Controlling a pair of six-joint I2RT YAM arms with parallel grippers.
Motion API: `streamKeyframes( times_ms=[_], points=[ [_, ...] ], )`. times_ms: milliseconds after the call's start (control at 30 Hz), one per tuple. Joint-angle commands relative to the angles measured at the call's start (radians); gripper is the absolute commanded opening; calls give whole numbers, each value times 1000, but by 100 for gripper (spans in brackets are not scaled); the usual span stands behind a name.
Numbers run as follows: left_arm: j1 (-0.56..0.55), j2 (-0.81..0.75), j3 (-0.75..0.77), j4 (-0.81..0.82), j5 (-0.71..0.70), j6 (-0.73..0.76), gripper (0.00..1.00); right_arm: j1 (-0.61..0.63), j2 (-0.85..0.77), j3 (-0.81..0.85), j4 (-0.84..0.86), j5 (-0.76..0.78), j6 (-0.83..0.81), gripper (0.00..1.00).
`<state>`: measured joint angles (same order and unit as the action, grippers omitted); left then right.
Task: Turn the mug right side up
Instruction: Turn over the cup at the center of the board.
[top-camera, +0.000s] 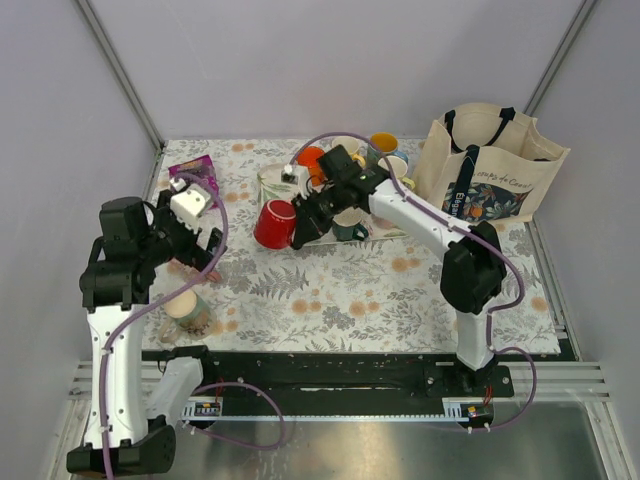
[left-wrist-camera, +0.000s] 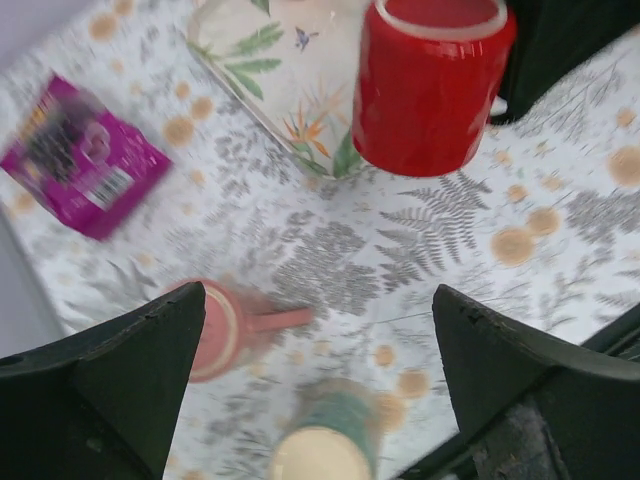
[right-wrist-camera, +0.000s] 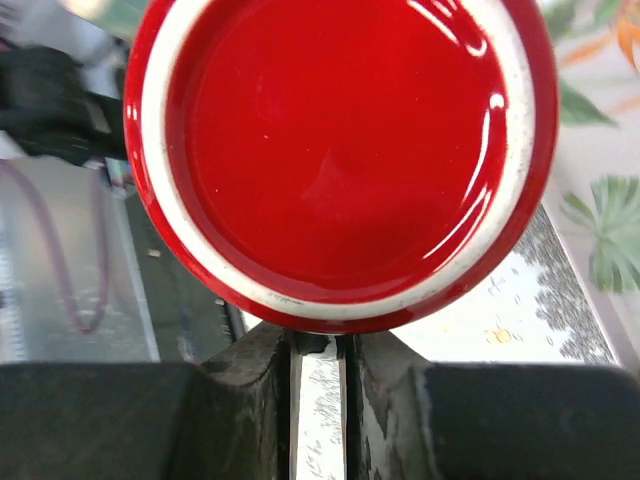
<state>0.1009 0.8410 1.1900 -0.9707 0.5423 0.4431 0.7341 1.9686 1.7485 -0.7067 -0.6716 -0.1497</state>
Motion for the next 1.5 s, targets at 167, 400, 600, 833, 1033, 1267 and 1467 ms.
streamKeyframes(
  times_ms=[167, 400, 600, 833, 1033, 1267, 1467],
  points=[
    [-95, -169, -94, 165, 120, 656, 98, -50, -53, 80, 93, -594, 244, 0],
    [-151, -275, -248, 299, 219, 858, 92, -55, -63, -87, 592, -753, 761, 0],
    [-173, -309, -328, 408, 225, 899, 83, -56, -39, -124, 909, -812, 1018, 0],
    [-213, -321, -423, 582, 202, 875, 75, -56, -40, -130, 921, -832, 1042, 0],
    [-245, -318, -468, 763, 176, 824, 66, -58, -48, -150, 940, -835, 1055, 0],
    [-300, -284, -495, 892, 114, 787, 41, -58, -40, -149, 940, -829, 1056, 0],
    [-329, -267, -494, 892, 71, 732, 18, -58, -37, -141, 929, -829, 1053, 0]
  ],
)
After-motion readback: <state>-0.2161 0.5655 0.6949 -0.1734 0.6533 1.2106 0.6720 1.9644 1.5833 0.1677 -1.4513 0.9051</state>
